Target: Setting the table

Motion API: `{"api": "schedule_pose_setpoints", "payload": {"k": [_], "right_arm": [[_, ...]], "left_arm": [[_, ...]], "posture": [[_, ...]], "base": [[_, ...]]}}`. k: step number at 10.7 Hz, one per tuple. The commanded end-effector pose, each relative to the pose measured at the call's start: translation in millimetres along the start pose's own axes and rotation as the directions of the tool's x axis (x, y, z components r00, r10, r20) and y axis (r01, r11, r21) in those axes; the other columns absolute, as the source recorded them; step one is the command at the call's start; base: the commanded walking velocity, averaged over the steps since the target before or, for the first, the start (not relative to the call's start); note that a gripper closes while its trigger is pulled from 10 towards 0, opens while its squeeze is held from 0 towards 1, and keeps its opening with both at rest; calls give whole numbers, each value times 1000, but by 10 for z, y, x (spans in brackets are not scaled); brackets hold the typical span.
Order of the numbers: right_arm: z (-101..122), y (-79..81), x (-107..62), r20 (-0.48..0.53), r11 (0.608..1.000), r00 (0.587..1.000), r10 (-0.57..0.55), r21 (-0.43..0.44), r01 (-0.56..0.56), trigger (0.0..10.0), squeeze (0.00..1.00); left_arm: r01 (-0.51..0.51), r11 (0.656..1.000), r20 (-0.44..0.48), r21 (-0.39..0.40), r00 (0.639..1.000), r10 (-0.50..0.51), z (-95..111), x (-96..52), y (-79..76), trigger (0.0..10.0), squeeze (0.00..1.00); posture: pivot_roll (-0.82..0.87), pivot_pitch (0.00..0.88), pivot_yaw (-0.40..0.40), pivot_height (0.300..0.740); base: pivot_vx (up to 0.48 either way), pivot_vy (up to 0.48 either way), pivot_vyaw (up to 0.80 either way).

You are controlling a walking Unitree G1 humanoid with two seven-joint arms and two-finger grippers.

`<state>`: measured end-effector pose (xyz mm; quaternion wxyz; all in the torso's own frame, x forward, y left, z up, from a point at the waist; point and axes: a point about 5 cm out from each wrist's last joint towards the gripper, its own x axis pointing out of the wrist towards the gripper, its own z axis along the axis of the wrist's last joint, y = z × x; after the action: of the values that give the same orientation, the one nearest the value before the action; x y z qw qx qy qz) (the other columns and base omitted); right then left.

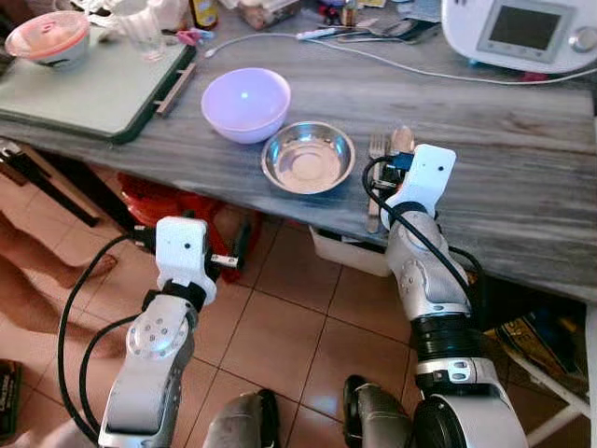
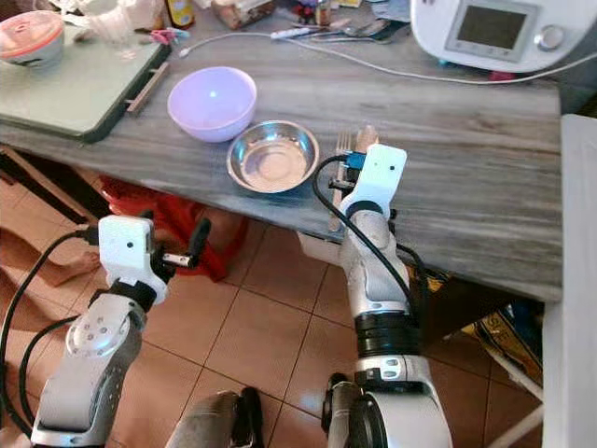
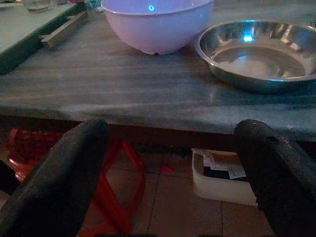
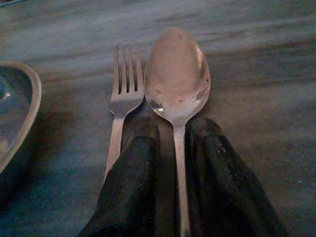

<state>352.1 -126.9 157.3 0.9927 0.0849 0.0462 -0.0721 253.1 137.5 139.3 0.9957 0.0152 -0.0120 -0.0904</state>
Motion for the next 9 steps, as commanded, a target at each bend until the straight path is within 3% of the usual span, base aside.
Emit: {"api": "schedule_pose_setpoints", "payload": {"k": [1,3,6,9], "right_arm": [[-341,-123,-45,-145,998,987,-64,-29,60,10000,1000],[-258,-145,-44,-97,997,992,-77,-31,75,10000,1000],[-23,-180,-72,71,996,994,-77,-27,79,10000,1000],[72,-246,-69,135,994,985,-106,-21,110,10000,1000]], "left_arm": [[-7,1000,-26,13,1000,7,-49,-22,40,10000,0],[-5,1000,-22,10,1000,6,-42,-15,34,10000,0],[-9,1000,-5,1,1000,9,-34,-12,22,10000,0],[-9,1000,5,-3,1000,9,-32,4,4,10000,0]], "posture": [[74,249,111,740],[71,244,109,740],[62,202,103,740],[58,182,96,740]], "base": [[0,0,0],[0,0,0],[0,0,0],[0,0,0]]}}
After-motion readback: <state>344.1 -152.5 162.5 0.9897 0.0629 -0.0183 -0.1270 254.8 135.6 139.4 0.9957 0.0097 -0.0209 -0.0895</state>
